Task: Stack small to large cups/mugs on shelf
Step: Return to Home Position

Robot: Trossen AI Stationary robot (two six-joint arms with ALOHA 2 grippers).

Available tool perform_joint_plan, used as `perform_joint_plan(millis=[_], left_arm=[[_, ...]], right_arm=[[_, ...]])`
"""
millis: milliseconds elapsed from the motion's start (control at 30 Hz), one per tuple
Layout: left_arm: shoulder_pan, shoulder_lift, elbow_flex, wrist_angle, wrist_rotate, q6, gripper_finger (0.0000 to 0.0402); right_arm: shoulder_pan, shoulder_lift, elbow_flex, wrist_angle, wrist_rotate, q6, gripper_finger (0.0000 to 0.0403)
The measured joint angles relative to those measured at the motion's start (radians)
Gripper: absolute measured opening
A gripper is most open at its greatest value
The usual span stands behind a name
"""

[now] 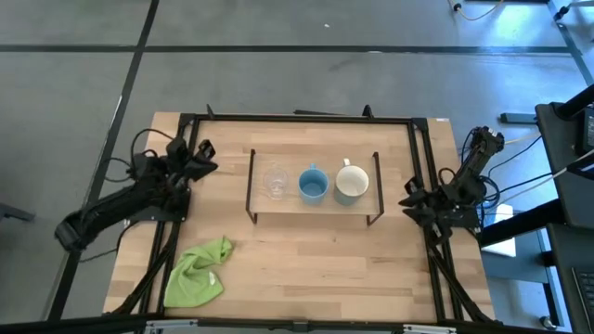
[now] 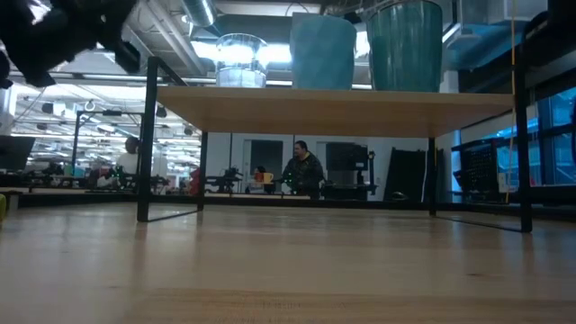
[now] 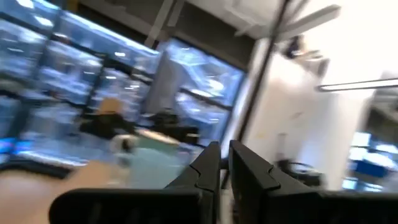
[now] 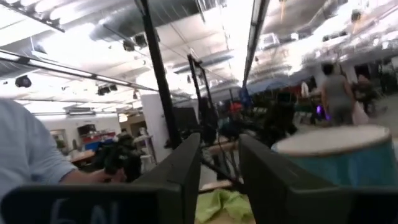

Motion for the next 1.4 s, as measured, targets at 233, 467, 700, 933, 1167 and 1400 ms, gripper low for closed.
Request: perform_joint_plan(millis=[233, 467, 700, 933, 1167, 1400], left_arm=[[-0.419, -0.047, 0.000, -0.159, -0.298, 0.155, 0.0027], [-1.038, 0.023, 0.000, -0.191, -0.773, 0.499, 0.0027], [-1.477, 0.121, 0.000, -0.184, -1.088, 0.776, 0.0027], [-1.605, 0.188, 0.000, -0.225, -1.088, 0.871, 0.0027], [-1.605, 0.205, 0.000, -0.331, -1.149, 0.875, 0.0027], [-1.605, 0.205, 0.000, -0.448, -1.130, 0.868, 0.0027]], right_arm=[[0.000, 0.000, 0.000, 0.103, -0.060, -0.142, 0.0110], [0.000, 0.000, 0.000, 0.119, -0.135, -0.138, 0.0110], [0.000, 0.001, 0.000, 0.088, -0.160, -0.116, 0.0110], [0.001, 0.007, 0.000, -0.079, -0.356, -0.110, 0.0110], [-0.002, 0.037, 0.000, -0.205, -0.302, -0.024, 0.0110], [-0.001, 0.051, 0.000, -0.322, -0.350, -0.069, 0.0110]])
